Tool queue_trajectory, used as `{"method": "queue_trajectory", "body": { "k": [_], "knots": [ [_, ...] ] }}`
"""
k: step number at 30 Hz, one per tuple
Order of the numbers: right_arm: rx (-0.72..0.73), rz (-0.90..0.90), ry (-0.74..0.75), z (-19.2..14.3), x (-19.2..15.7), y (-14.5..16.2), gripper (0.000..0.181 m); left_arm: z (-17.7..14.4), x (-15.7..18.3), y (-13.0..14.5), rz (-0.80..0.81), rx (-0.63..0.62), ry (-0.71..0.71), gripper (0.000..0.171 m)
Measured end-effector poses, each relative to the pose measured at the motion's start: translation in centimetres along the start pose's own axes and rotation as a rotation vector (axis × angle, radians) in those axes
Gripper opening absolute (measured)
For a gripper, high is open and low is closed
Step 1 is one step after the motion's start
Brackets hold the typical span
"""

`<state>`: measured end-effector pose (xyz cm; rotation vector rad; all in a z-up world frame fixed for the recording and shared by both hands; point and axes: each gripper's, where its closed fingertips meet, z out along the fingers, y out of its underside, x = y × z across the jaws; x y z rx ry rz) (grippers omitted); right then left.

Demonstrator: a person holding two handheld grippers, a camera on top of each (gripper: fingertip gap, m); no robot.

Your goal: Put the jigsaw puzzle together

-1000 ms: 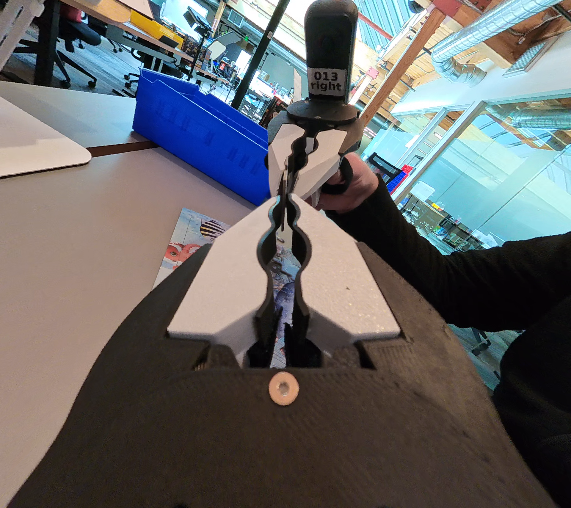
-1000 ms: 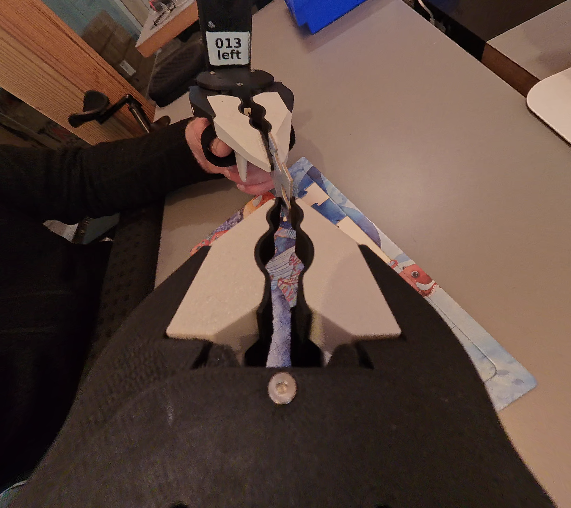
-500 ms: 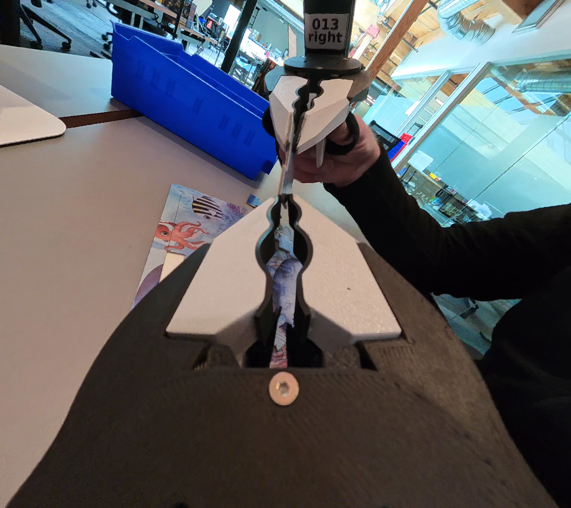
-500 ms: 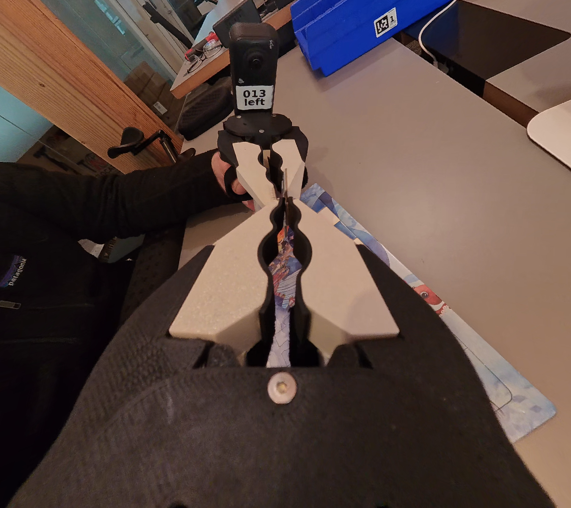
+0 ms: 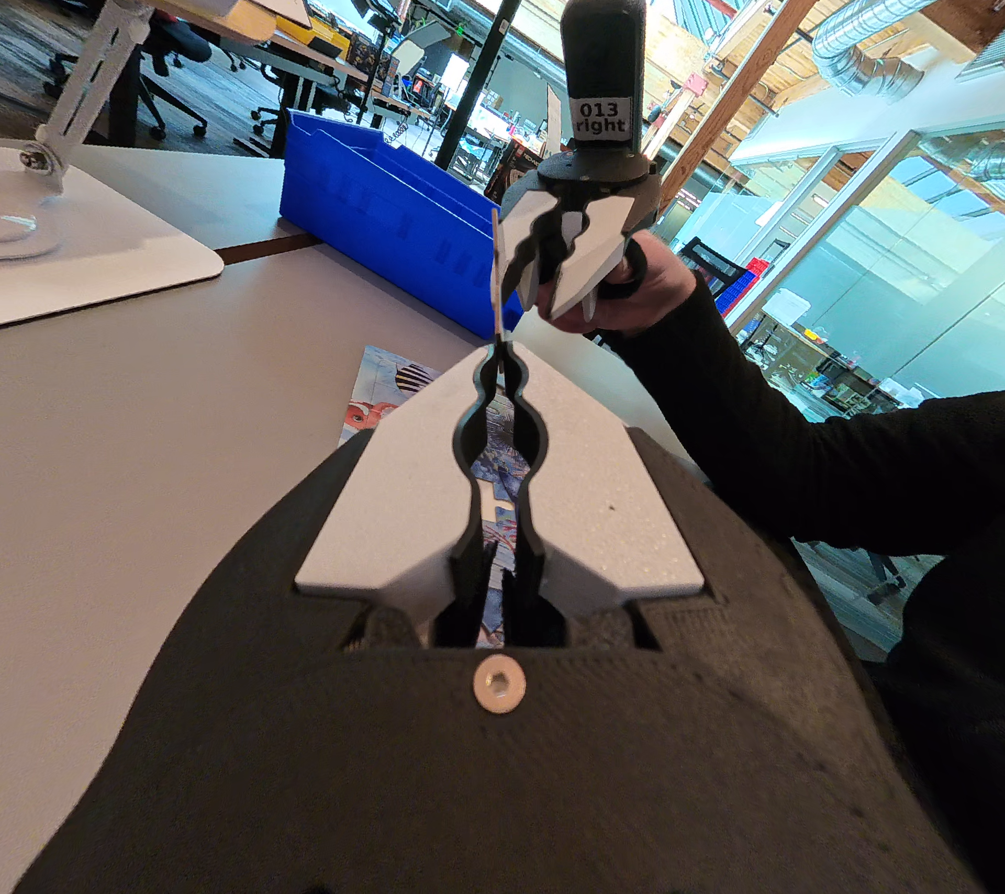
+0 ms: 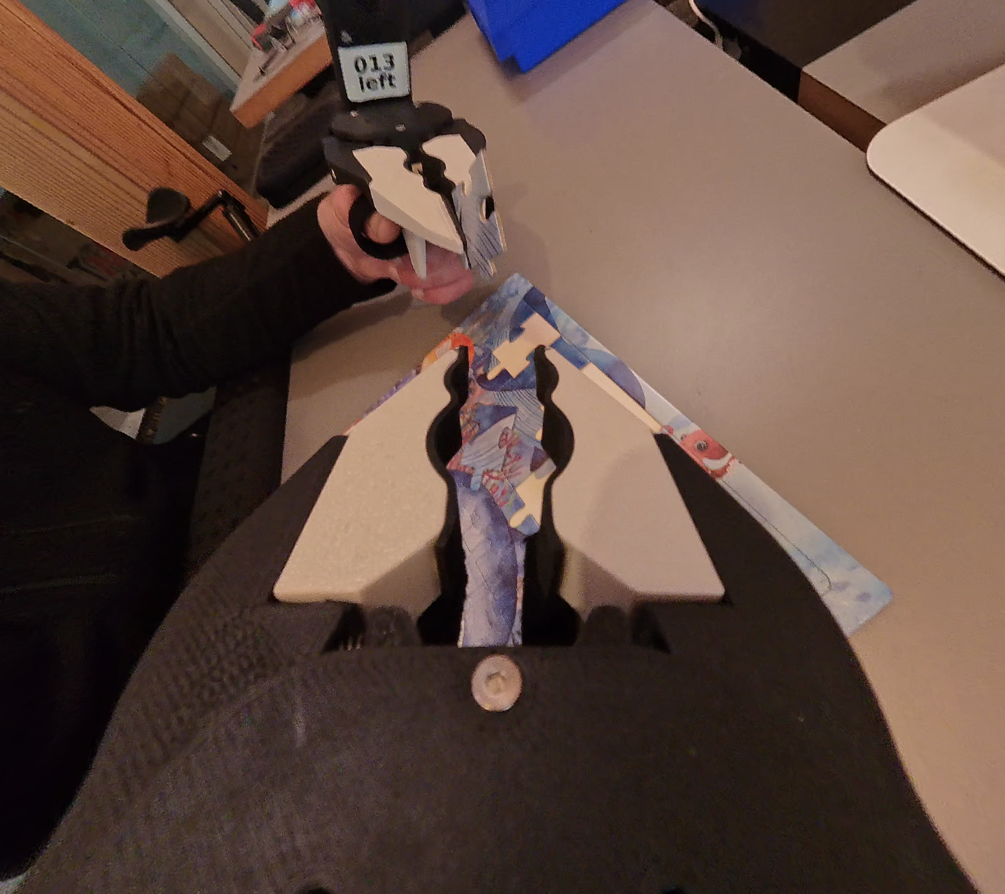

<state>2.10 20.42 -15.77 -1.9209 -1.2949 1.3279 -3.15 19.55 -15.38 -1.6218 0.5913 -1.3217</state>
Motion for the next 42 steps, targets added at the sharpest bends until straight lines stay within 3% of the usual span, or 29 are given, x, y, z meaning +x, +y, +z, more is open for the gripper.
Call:
{"method": "queue_trajectory", "body": {
  "k": [6,12,18,24,30,34,38,42],
  "knots": [
    [-0.054,-0.021,0.07,-1.0,0.7,0.6,0.026,0.0,-0.5,0.0,0.011,-0.008,-0.02,0.0],
    [-0.188,-0.094,0.282,-2.4,0.3,1.1,0.042,-0.7,-1.0,-0.5,0.028,0.001,-0.042,0.0],
    [-0.411,-0.067,0.506,-3.4,0.6,6.1,0.049,-1.5,-1.6,-1.0,0.014,0.034,-0.046,0.0],
    [-0.41,0.077,0.641,-4.9,0.6,12.6,0.051,-1.8,-1.5,-1.3,-0.006,0.059,-0.029,0.0],
    [-0.363,0.2,0.714,-6.5,0.2,16.8,0.053,-1.7,-1.5,-1.5,-0.022,0.073,-0.018,0.0],
    [-0.31,0.21,0.733,-6.2,-0.1,17.4,0.054,-1.3,-1.4,-1.1,-0.03,0.064,-0.009,0.0],
    [-0.359,0.18,0.783,-5.2,0.2,18.4,0.055,-0.6,-1.3,-0.5,-0.034,0.044,0.001,0.0],
    [-0.358,0.161,0.803,-4.5,0.3,18.7,0.032,-0.3,-1.3,-0.1,-0.038,0.034,0.004,0.0]
  ]
}}
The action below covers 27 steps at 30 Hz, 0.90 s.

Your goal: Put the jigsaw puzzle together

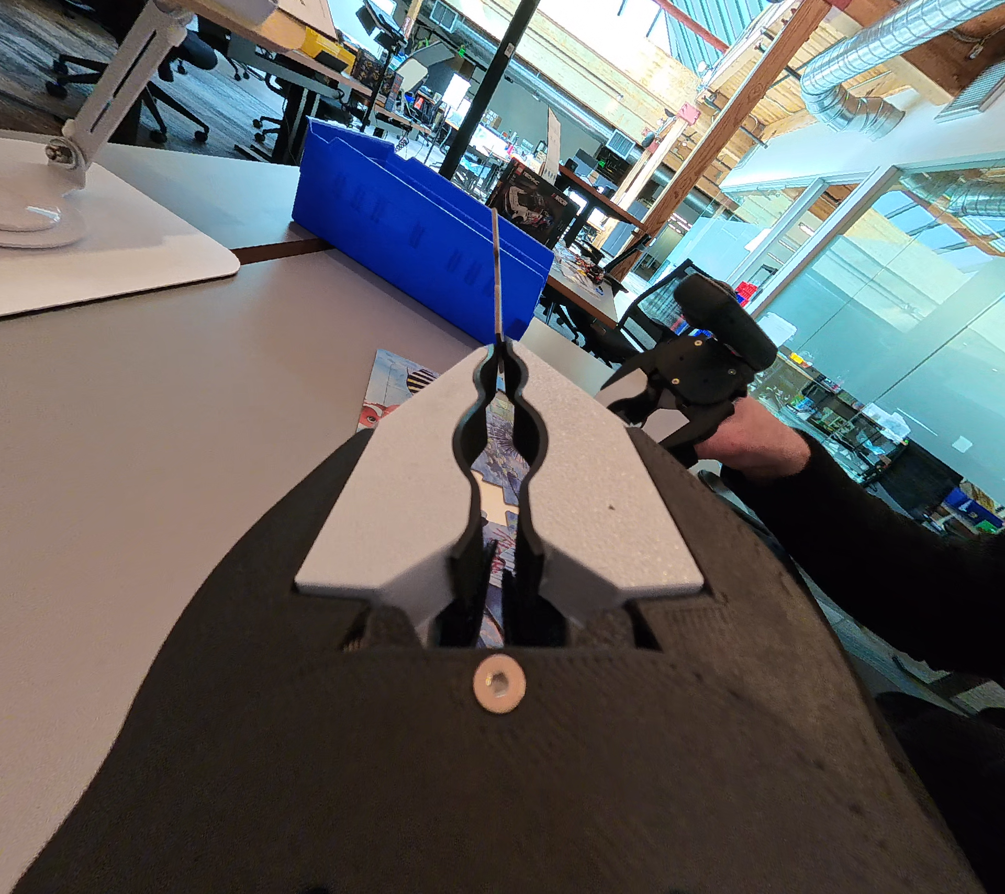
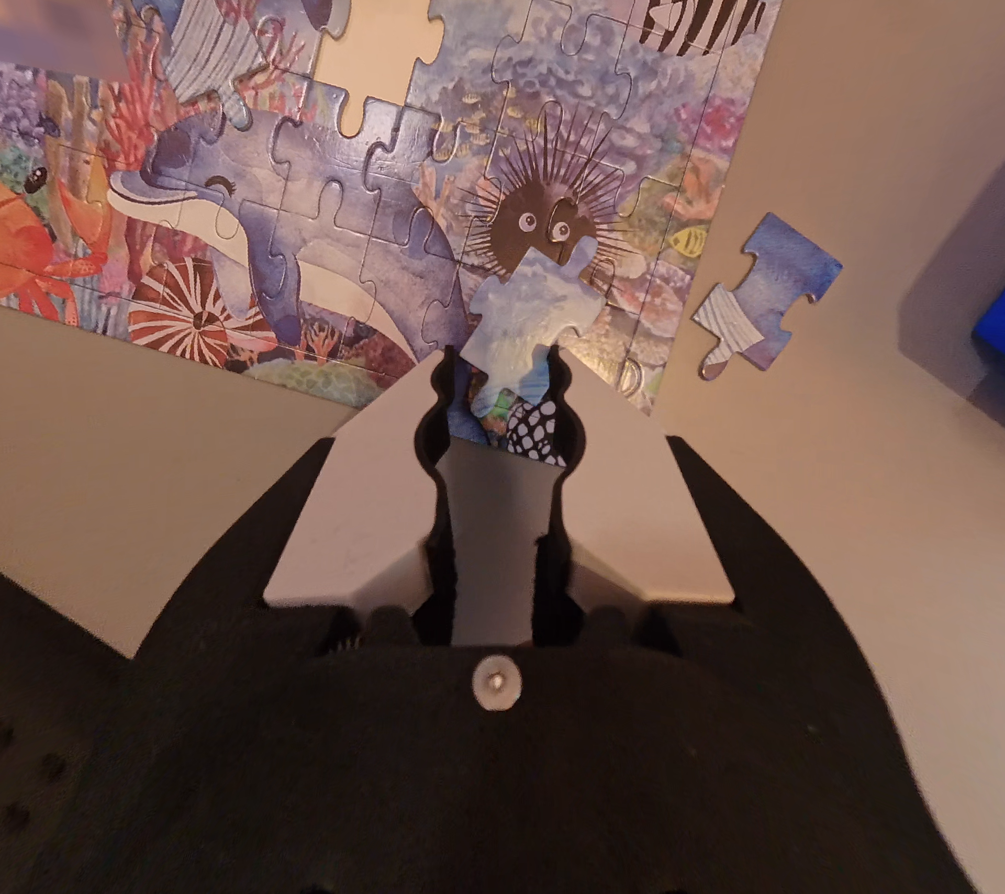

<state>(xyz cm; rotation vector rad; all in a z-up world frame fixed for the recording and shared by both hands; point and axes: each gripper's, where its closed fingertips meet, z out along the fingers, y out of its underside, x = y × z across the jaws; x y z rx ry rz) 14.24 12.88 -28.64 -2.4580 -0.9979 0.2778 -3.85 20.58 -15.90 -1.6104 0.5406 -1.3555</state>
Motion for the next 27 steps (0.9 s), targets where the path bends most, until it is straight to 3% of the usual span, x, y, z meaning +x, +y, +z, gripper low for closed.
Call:
{"method": "queue_trajectory", "body": {
  "k": [13,27],
  "knots": [
    [-0.007,-0.159,-0.096,0.9,-5.0,-1.7,0.029,0.0,-0.2,0.2,-0.005,-0.009,0.001,0.0],
    [0.007,-0.277,-0.109,0.9,-6.3,-3.0,0.029,0.0,-0.1,0.3,-0.005,-0.012,0.006,0.0]
  ]
}}
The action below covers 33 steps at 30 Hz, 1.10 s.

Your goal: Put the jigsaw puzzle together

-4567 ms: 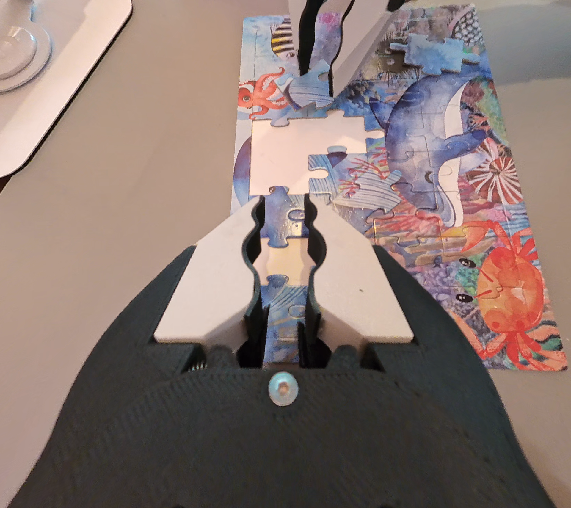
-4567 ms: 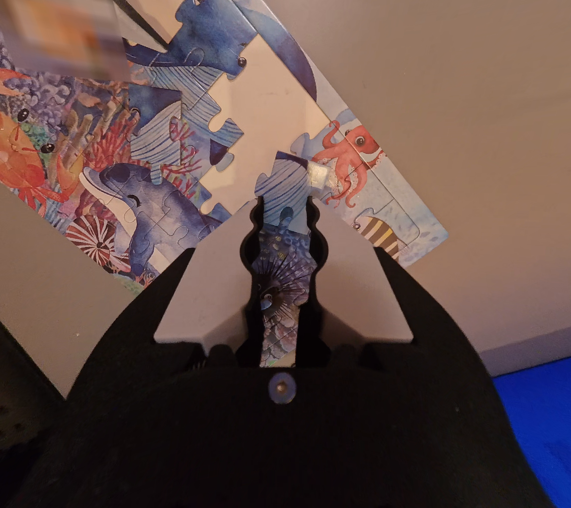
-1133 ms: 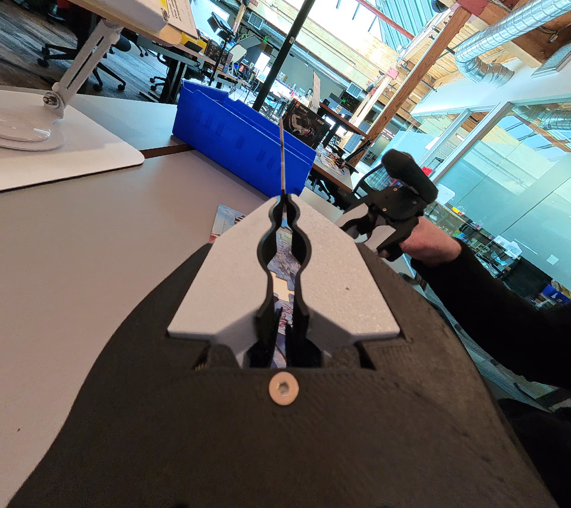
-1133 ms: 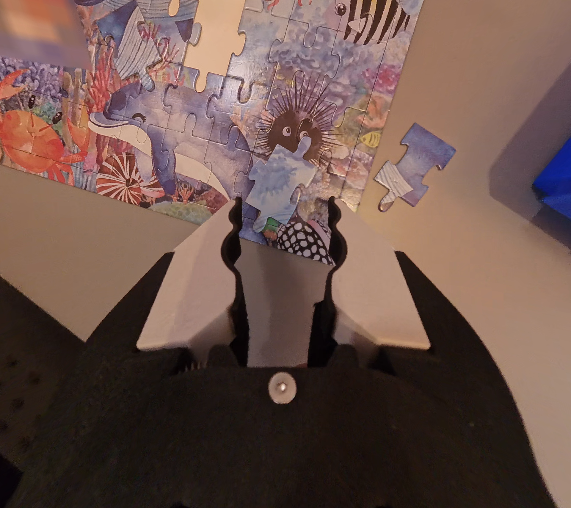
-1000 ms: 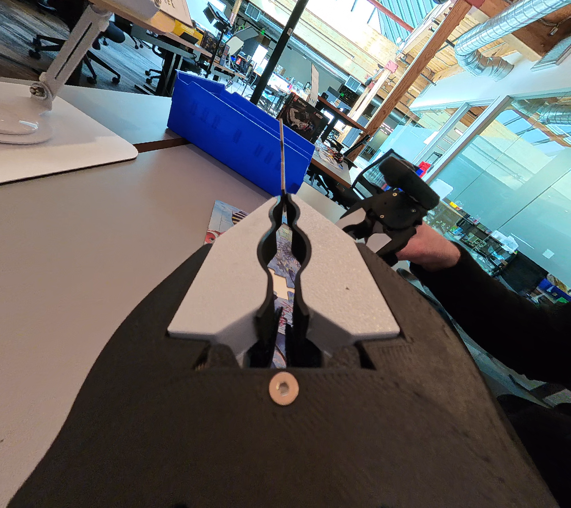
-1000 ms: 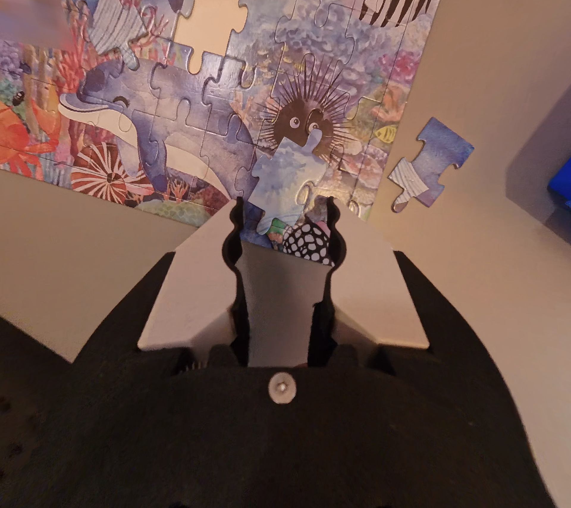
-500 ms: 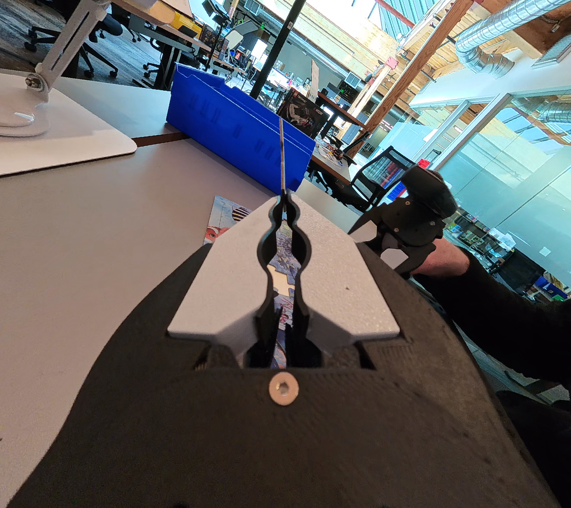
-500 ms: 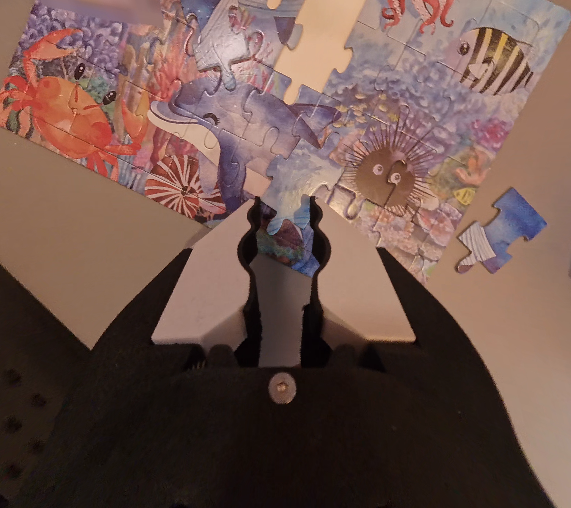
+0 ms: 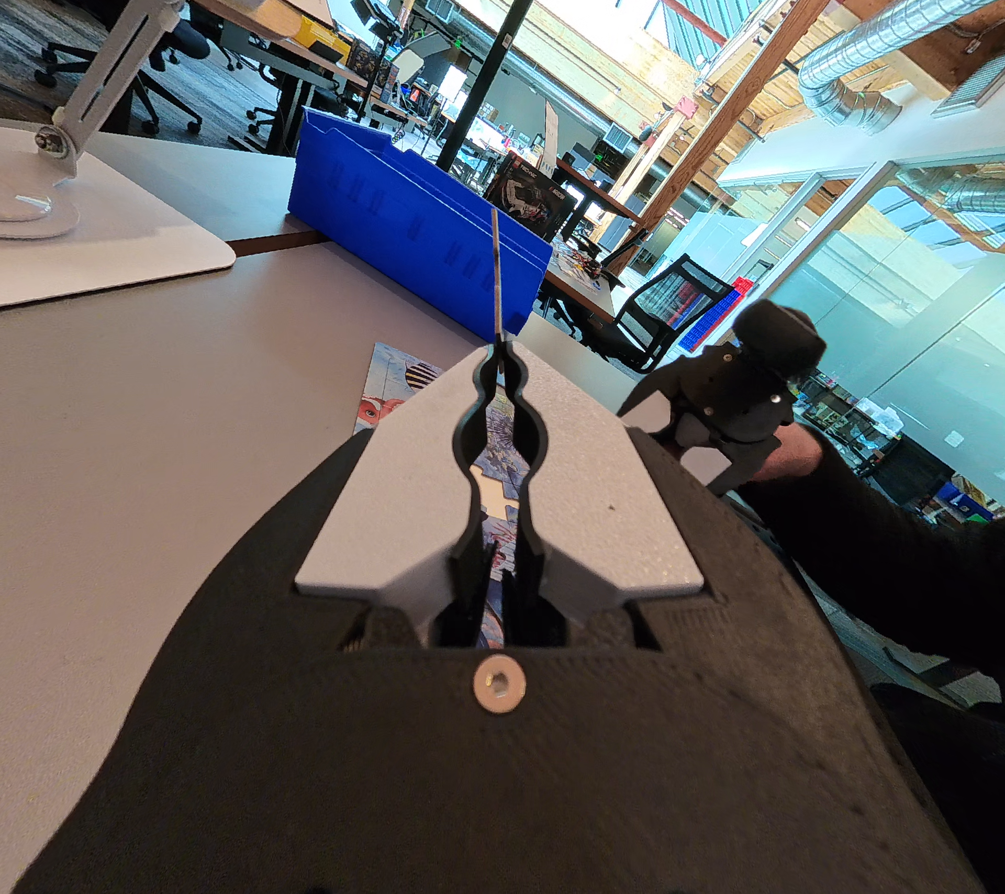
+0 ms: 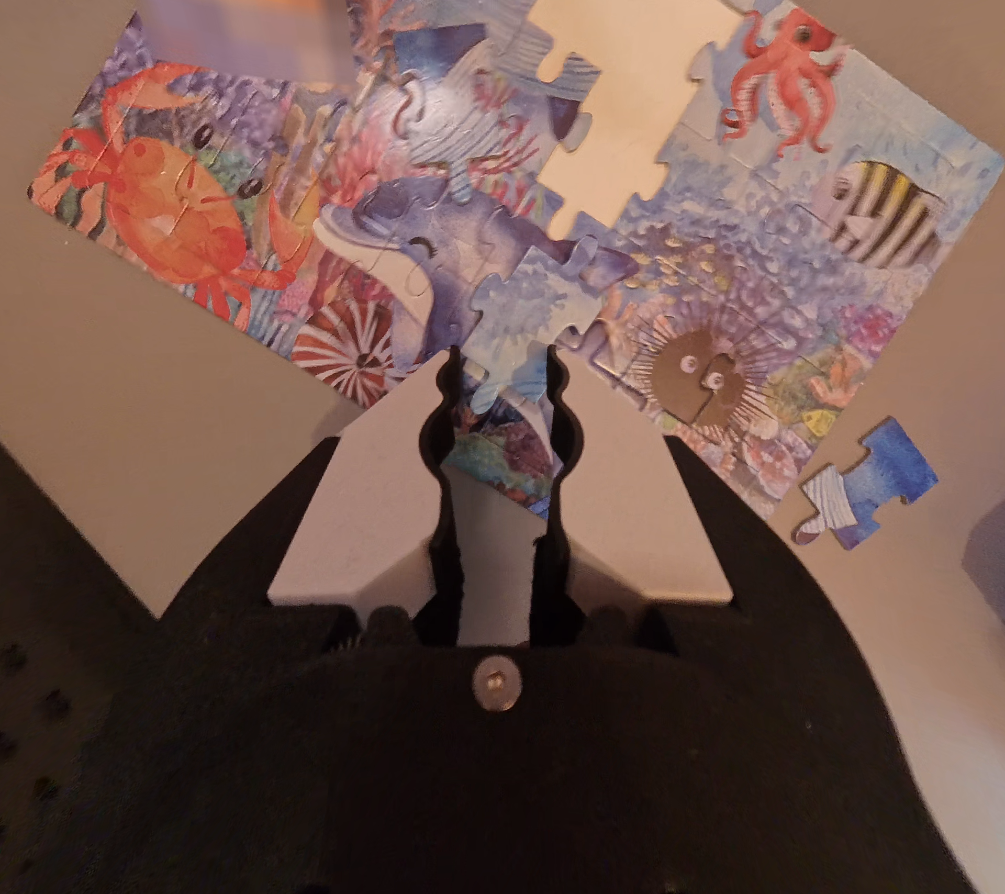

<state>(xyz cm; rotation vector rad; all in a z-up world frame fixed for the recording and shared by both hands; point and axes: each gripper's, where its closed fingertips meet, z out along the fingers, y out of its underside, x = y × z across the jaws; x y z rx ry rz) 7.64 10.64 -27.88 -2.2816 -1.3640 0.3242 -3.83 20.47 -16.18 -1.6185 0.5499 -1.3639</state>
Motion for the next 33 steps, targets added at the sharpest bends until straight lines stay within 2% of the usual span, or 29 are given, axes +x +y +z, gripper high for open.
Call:
{"method": "queue_trajectory", "body": {
  "k": [1,3,8,11,14,16,21,28,29,31,33],
  "knots": [
    [-0.026,-0.064,-0.031,0.1,-0.7,0.3,0.03,0.0,0.0,0.0,-0.001,0.0,0.0,0.0],
    [-0.039,-0.168,0.016,-0.1,-0.3,0.5,0.03,0.0,-0.1,0.0,-0.003,0.0,0.001,0.0],
    [-0.051,-0.048,0.024,-1.1,0.5,0.7,0.047,0.0,-0.2,0.1,-0.006,-0.003,0.002,0.0],
    [-0.058,0.035,0.02,-0.7,0.2,1.0,0.047,0.0,-0.2,0.2,-0.008,-0.005,0.003,0.0],
    [0.002,0.122,0.009,-0.7,0.0,0.4,0.05,0.1,-0.1,0.2,-0.008,-0.008,0.004,0.0],
    [0.047,0.181,0.027,-0.7,0.6,-0.3,0.06,0.1,-0.1,0.2,-0.01,-0.007,0.006,0.0],
    [0.057,0.18,-0.007,1.1,0.8,-1.0,0.066,0.2,0.0,0.3,-0.008,-0.012,0.012,0.0],
    [0.056,0.045,-0.184,1.5,-2.8,-2.2,0.059,0.2,-0.2,0.4,-0.017,-0.011,0.012,0.0],
    [0.038,0.01,-0.206,1.4,-3.3,-1.9,0.049,0.2,-0.2,0.5,-0.016,-0.013,0.012,0.0],
    [0.004,-0.069,-0.269,0.7,-4.7,-1.2,0.043,0.2,-0.2,0.5,-0.017,-0.016,0.015,0.0],
    [-0.008,-0.123,-0.228,0.0,-4.5,-0.6,0.041,0.2,-0.2,0.5,-0.017,-0.016,0.015,0.0]
  ]
}}
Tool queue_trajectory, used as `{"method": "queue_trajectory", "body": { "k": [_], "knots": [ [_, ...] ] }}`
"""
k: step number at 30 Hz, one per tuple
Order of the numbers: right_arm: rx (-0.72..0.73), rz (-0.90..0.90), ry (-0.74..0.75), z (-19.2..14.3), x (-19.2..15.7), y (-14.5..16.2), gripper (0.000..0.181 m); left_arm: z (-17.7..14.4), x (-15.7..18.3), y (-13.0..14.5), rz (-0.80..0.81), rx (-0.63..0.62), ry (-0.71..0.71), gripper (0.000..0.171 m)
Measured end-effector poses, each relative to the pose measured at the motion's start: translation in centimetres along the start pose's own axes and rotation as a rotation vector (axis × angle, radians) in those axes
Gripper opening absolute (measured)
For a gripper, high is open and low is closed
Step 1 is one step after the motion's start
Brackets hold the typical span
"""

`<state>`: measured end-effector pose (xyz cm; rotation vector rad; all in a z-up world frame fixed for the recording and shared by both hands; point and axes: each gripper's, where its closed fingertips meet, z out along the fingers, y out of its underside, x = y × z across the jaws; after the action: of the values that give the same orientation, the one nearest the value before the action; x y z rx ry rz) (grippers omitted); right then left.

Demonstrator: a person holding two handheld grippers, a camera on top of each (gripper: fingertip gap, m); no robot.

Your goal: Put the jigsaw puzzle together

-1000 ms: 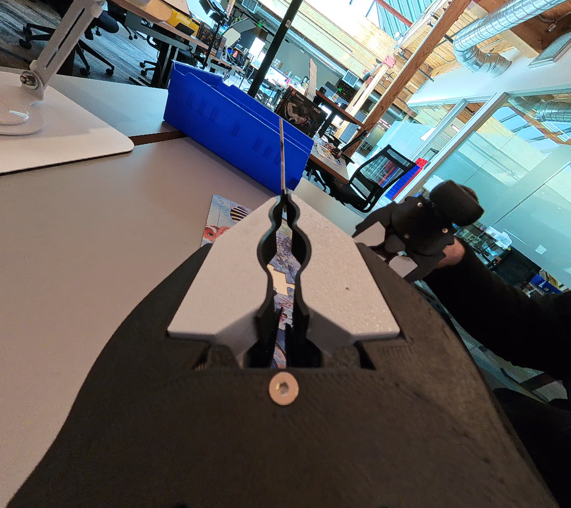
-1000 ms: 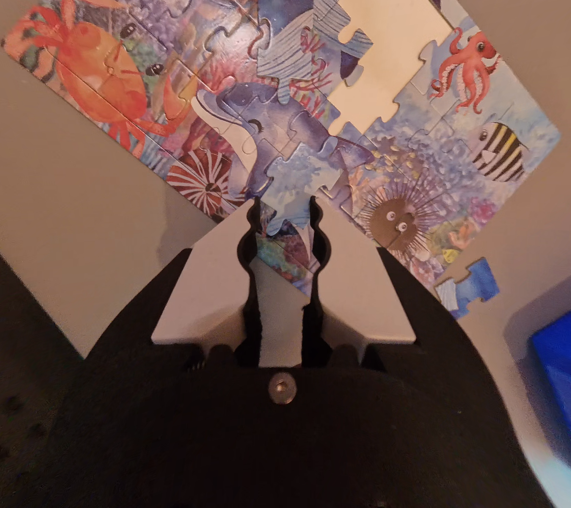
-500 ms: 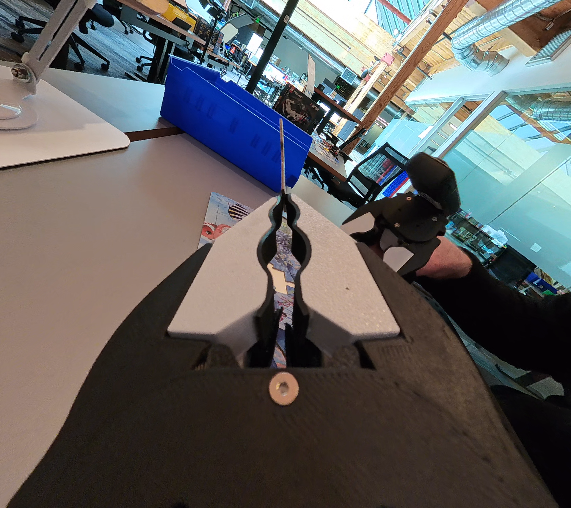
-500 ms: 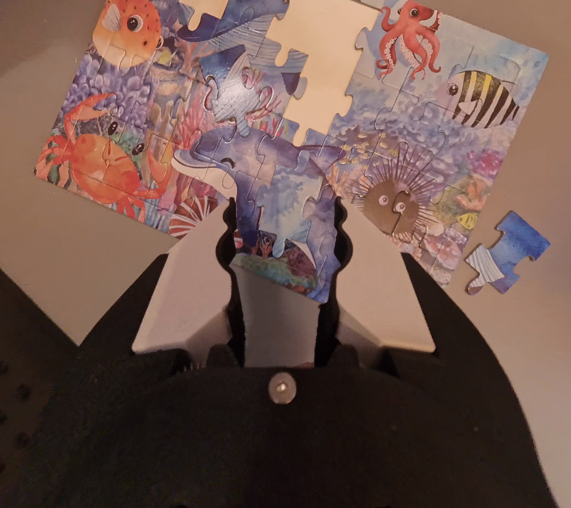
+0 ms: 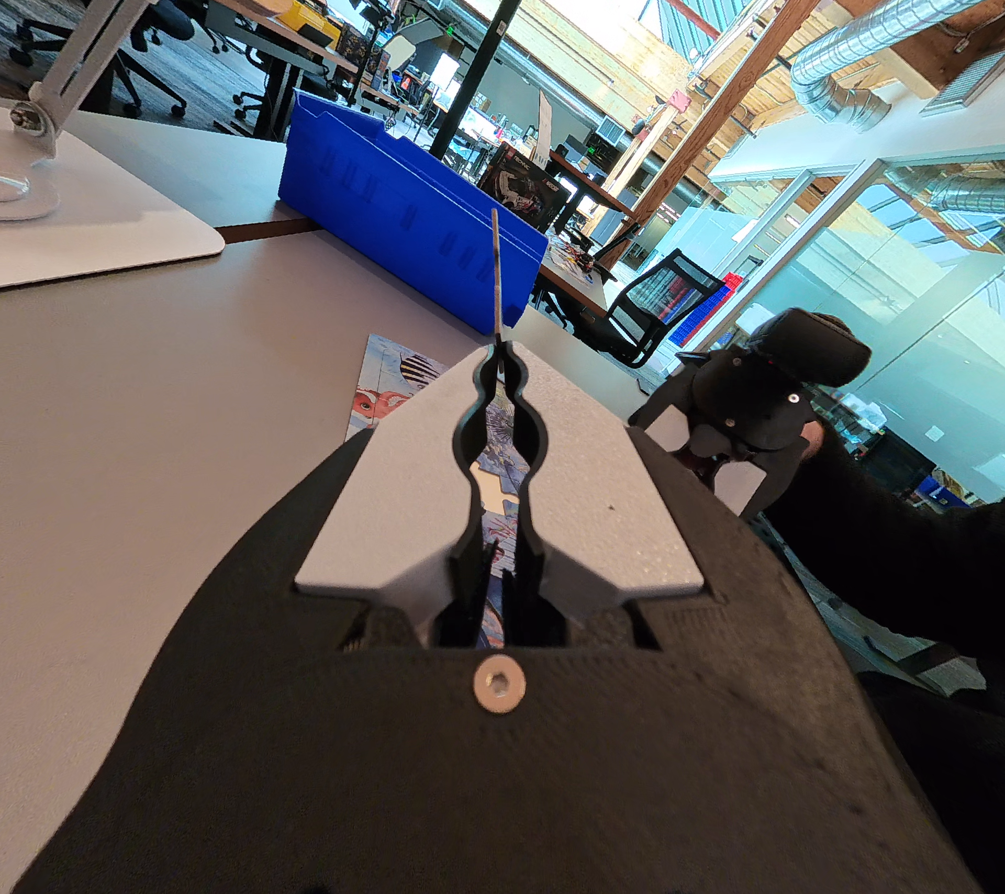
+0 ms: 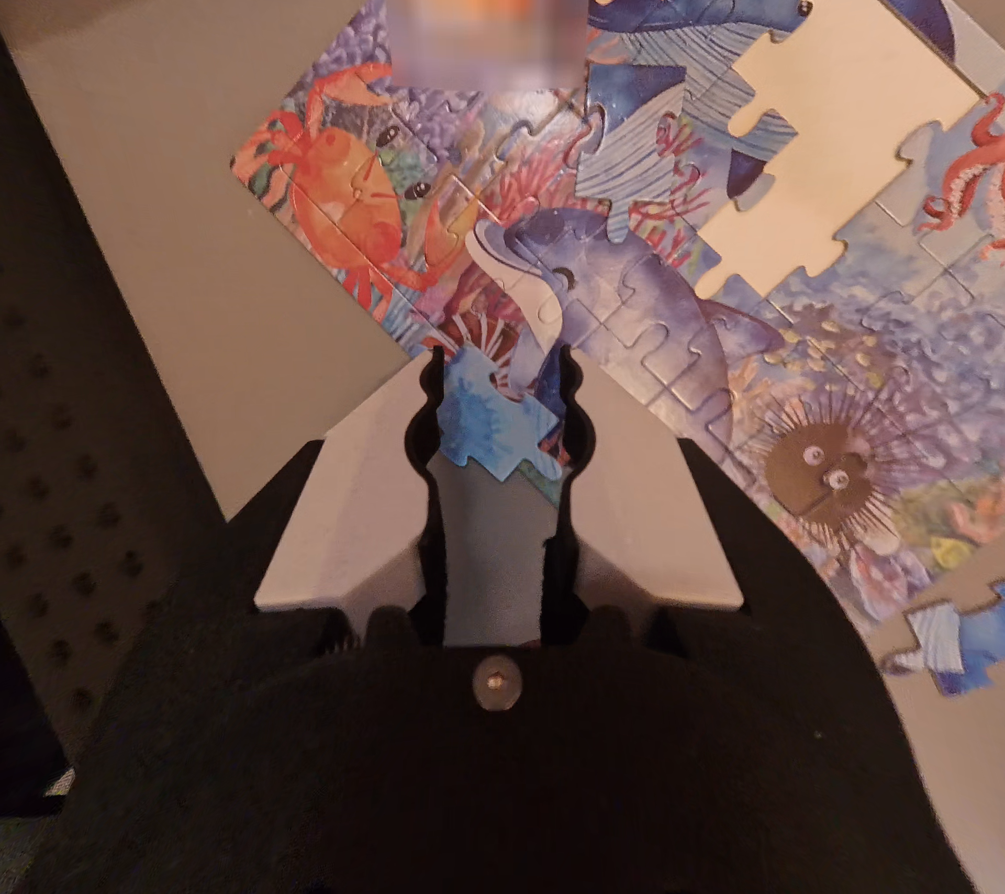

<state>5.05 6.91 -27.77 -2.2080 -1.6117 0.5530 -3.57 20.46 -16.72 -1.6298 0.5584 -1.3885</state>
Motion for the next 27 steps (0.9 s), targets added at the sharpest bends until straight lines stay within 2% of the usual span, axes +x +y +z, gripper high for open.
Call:
{"method": "queue_trajectory", "body": {
  "k": [7,10,14,19,23,27],
  "knots": [
    [-0.03,0.163,0.147,-2.9,0.5,4.2,0.053,0.0,-0.2,0.1,-0.007,0.001,0.0,0.0],
    [0.024,0.21,0.146,-3.3,-0.7,4.6,0.06,0.3,-0.1,0.3,-0.01,-0.006,0.004,0.0],
    [0.063,0.292,0.207,-2.4,-1.4,4.3,0.078,0.7,0.1,0.7,-0.006,-0.02,0.007,0.0],
    [0.079,0.339,0.251,-0.9,-1.8,3.9,0.071,0.6,0.1,0.5,-0.007,-0.012,0.006,0.0],
    [0.1,0.328,0.287,-0.5,-1.8,3.4,0.045,0.5,0.0,0.4,-0.011,-0.008,0.007,0.0],
    [0.105,0.323,0.28,-0.6,-1.7,3.3,0.044,0.5,0.0,0.4,-0.009,-0.008,0.007,0.0]
  ]
}}
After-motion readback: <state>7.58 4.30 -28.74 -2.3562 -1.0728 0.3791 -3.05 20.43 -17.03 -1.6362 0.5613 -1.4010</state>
